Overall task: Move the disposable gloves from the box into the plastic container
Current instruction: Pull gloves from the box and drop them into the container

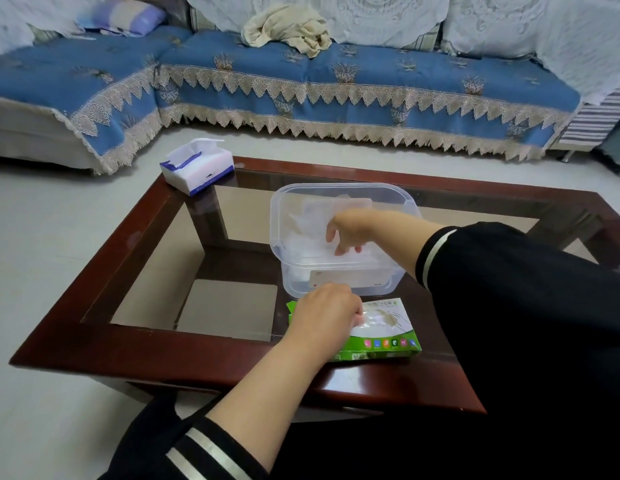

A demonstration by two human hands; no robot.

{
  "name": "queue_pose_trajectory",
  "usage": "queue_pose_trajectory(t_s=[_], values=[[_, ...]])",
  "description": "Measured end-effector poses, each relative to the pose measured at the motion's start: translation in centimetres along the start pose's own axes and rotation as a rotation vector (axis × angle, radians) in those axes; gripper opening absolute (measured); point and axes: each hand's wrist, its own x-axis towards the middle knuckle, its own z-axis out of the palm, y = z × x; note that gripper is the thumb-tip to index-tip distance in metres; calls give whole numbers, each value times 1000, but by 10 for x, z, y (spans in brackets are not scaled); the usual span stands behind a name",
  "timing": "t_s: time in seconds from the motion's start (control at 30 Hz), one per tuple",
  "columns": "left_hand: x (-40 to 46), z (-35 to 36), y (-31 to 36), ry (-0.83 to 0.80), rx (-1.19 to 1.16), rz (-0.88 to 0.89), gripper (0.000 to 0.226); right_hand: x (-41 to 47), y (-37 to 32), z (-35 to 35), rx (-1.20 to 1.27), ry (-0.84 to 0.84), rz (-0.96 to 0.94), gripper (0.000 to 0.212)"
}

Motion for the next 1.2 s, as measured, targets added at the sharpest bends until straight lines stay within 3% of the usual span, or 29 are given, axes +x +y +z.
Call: queue_pose_trajectory(t_s=[0.07,0.17,0.2,0.3,0.37,0.47,0.6,0.7,0.97,1.03,1.1,1.2], values=[[0,0,-1,8,17,1,19,-5,1,-3,143,-28,14,49],[1,-1,1,17,37,13,17,-35,2,-23,319,88,1,50],[0,-1,1,21,41,18,16,-51,1,-28,338,192,-10,45],[-2,0,3,27,57,37,16,-113,-9,-18,428,706,-91,21],[-3,0,4,37,67,45,16,-153,-18,7,564,871,-172,14],[-5,2,7,27,79,40,17,-184,-19,61,535,685,-86,20],[-8,9,8,13,71,46,16,-183,-13,113,399,272,-21,72],[-6,11,10,27,27,24,11,-176,-8,123,428,259,-33,81],[-3,8,10,2,-106,-50,6,-172,-8,123,424,241,1,73],[-3,3,6,-69,-217,-108,21,-173,-10,121,434,236,0,73],[-3,3,4,-121,-154,-76,32,-176,-9,121,445,240,2,75],[-3,7,7,-32,-121,-42,14,-180,-9,119,456,248,-2,74]])
